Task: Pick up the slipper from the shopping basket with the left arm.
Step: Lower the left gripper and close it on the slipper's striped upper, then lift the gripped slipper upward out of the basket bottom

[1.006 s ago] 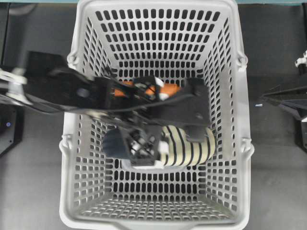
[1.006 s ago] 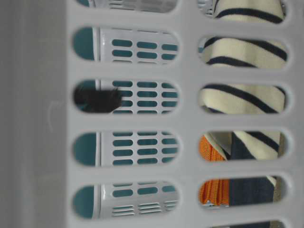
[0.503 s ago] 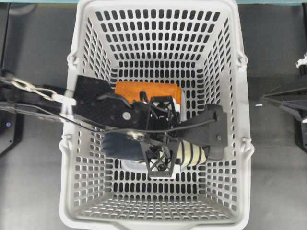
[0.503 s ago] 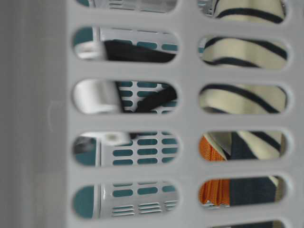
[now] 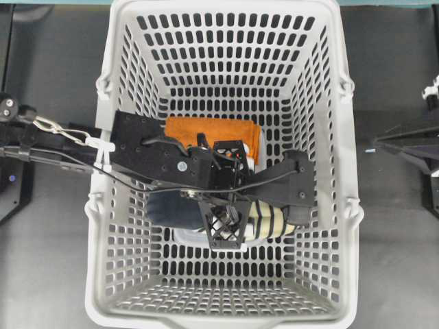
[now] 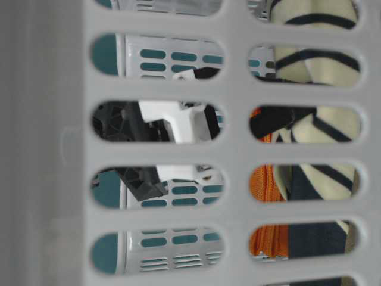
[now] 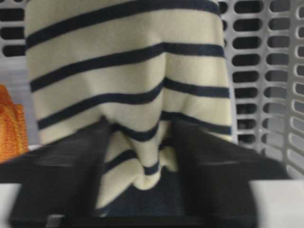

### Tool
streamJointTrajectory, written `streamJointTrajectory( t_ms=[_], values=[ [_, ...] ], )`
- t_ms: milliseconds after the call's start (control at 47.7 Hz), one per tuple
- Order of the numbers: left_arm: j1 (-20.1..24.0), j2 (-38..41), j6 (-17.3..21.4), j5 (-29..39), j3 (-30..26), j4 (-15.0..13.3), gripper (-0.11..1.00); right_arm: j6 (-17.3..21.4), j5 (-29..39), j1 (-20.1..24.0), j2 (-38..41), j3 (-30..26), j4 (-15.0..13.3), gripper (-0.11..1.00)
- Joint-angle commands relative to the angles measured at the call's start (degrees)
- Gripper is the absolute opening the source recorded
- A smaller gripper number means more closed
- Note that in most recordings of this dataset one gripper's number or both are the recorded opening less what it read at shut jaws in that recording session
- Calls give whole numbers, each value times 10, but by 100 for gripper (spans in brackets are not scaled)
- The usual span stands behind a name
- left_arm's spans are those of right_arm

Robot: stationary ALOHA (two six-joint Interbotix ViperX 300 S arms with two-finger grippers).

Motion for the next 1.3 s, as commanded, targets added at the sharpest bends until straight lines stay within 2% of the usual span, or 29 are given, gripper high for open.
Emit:
streamJointTrajectory(
  t_ms=[0,84,147,335,545,692,797,964,1279],
  values=[
    [0,-15,0,1,-13,2,37,1,2,0,2,-4,2,0],
    [0,-24,1,6,-25,2,15,1,5,1,-2,-4,2,0],
    [0,-31,1,17,-40,2,5,1,7,0,-4,-4,2,0],
    [0,-44,3,113,-121,2,5,1,18,0,-13,-5,2,0],
    [1,-40,46,268,-267,2,5,1,31,1,-26,-7,2,0],
    [2,-22,52,331,-362,3,5,1,34,1,-35,-7,2,0],
    [2,-5,55,360,-410,3,5,1,33,0,-39,-7,2,0],
    [2,16,58,388,-448,3,5,1,33,0,-40,-7,2,0],
    [2,21,58,388,-447,3,5,1,33,1,-40,-8,2,0]
  ],
)
